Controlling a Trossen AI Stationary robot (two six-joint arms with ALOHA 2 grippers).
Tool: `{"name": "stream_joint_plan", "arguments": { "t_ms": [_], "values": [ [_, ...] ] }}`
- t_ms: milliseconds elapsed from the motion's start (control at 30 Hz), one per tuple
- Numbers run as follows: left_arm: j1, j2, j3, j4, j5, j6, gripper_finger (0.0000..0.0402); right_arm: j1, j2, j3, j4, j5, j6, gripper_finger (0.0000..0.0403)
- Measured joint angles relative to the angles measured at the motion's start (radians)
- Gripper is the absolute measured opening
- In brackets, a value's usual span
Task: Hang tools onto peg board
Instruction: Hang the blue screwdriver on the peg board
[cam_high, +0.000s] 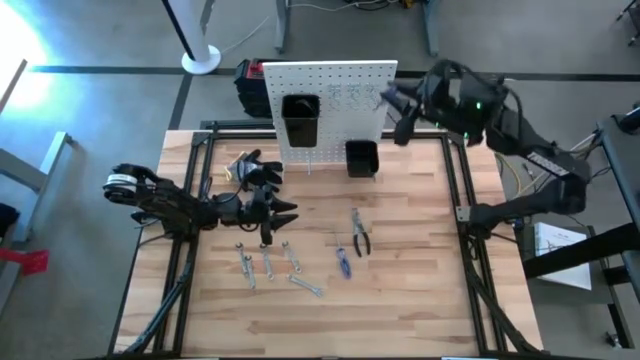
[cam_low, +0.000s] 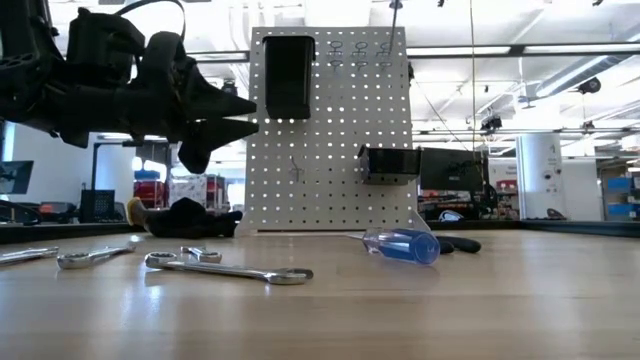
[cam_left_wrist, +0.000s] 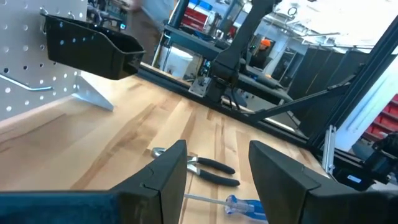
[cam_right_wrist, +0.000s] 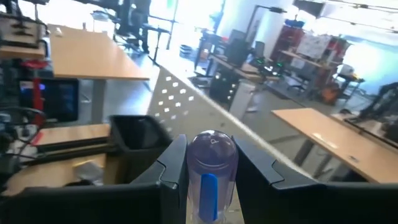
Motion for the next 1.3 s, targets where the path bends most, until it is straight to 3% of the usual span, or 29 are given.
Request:
{"name": "stream_joint_plan", "arguments": {
  "t_ms": [267,667,1200,1300],
  "values": [
    [0.0,0.0,0.0,-0.001,0.0,0.0,0.0162,-0.115,0.142,0.266,-0.164,-0.168,0.03,0.0078],
    [-0.002,0.001,0.0,-0.042,0.005,0.008,0.0162,-0.147,0.306,0.601,-0.393,-0.184,0.026,0.0078],
    [-0.002,0.001,0.0,-0.049,0.006,0.026,0.0162,-0.196,0.416,0.67,-0.518,-0.186,0.062,0.0078],
    [-0.002,0.001,0.0,-0.056,0.007,0.025,0.0162,-0.222,0.427,0.67,-0.534,-0.232,0.09,0.0078]
  ]
}}
